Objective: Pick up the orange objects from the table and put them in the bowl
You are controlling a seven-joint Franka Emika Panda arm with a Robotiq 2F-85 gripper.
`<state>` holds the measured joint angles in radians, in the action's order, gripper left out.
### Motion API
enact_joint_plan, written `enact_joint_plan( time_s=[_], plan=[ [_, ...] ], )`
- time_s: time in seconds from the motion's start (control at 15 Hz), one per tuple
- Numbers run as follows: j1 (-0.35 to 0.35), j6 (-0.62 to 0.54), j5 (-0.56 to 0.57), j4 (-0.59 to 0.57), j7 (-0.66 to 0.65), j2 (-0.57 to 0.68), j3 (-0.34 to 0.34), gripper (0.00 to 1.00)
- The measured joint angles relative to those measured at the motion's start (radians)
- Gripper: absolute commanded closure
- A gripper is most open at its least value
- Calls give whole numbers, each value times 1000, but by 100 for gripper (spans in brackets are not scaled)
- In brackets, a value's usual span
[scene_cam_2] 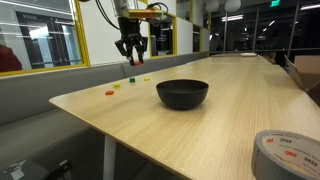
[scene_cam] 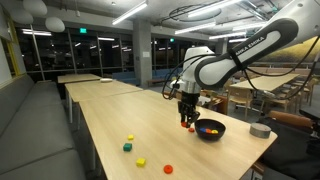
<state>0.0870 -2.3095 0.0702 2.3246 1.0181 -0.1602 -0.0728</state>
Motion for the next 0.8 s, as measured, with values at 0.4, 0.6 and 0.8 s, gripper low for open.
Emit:
enact_joint_plan(
  time_s=[0.4,0.6,0.8],
  plan=[
    [-70,5,0,75,0,-96,129,80],
    [-96,5,0,91,1,-109,185,80],
    [-112,5,-1,95,2,-106,224,80]
  ],
)
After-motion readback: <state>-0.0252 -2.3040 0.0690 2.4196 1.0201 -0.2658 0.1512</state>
